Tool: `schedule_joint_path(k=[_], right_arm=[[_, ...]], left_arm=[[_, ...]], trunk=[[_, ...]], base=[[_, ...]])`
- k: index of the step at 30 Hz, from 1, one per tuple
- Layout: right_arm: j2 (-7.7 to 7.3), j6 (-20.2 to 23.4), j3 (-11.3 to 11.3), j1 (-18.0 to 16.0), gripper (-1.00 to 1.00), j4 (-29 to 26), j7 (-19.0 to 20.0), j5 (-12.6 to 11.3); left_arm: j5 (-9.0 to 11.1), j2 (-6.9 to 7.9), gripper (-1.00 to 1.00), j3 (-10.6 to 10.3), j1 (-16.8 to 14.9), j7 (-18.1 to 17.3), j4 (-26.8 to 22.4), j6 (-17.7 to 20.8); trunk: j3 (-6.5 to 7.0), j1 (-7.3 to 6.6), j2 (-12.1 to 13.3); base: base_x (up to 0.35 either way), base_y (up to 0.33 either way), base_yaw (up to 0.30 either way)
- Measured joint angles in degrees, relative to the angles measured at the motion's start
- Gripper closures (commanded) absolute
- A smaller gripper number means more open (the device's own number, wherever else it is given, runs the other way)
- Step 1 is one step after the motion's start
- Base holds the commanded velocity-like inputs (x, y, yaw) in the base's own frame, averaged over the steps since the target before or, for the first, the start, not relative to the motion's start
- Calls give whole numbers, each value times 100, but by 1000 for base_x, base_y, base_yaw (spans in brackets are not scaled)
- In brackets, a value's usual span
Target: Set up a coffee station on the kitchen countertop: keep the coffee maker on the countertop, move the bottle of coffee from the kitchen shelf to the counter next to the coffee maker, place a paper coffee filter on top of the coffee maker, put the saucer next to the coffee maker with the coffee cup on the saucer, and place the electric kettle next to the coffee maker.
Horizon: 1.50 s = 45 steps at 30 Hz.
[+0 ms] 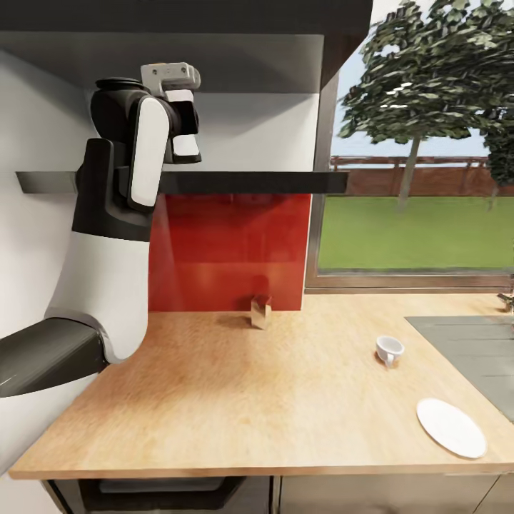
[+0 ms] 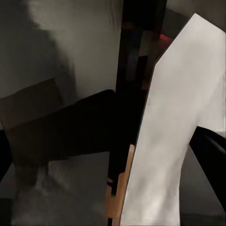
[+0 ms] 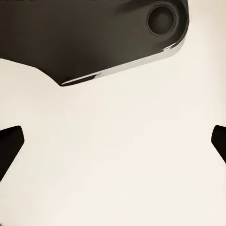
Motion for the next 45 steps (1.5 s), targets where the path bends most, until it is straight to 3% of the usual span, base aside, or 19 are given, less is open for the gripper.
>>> schedule_joint_path(k=[7, 15, 19, 22, 23, 24, 28, 37, 45], right_arm=[[-6, 2, -87, -6, -100, -1, -153, -20], [-10, 5, -802, -18, -100, -11, -359, -114], [-19, 5, -930, -43, -100, -20, -371, -149], [-18, 15, -963, -62, -100, -171, -374, -596], [-19, 28, -988, -85, -100, -359, -365, -1594], [-18, 28, -970, -88, -100, -387, -365, -1738], [-18, 29, -974, -156, -100, -418, -367, -1950], [-17, 29, -969, -173, -100, -416, -367, -1964], [-17, 28, -969, -196, -100, -420, -367, -1964]], left_arm=[[0, 0, 100, -1, 0, 1, 0, 0], [2, 0, 100, -6, 0, 0, -7, 0], [0, 0, 100, -4, 0, -2, -8, 4], [7, 0, 100, -1, 0, -7, -7, 8], [14, 0, 100, -1, 1, -15, -1, 7], [9, 0, 100, -1, 1, -15, 0, 9], [9, 0, 100, -1, 1, -17, 0, 8], [8, 0, 100, 0, 1, -20, 6, 8], [58, 0, 100, 3, 14, -33, 37, 11]], trunk=[[0, 0, 0], [0, 0, 0], [0, 0, 0], [0, 0, 0], [2, 0, 1], [2, 0, 1], [2, 0, 1], [2, 0, 1], [2, -3, 0]], base=[[-337, 0, 0], [-337, 0, 0], [-337, 0, 0], [-336, 0, 0], [-300, 0, 0], [-261, 0, 0], [-254, 0, 0], [-322, 0, 0], [-97, 0, 0]])
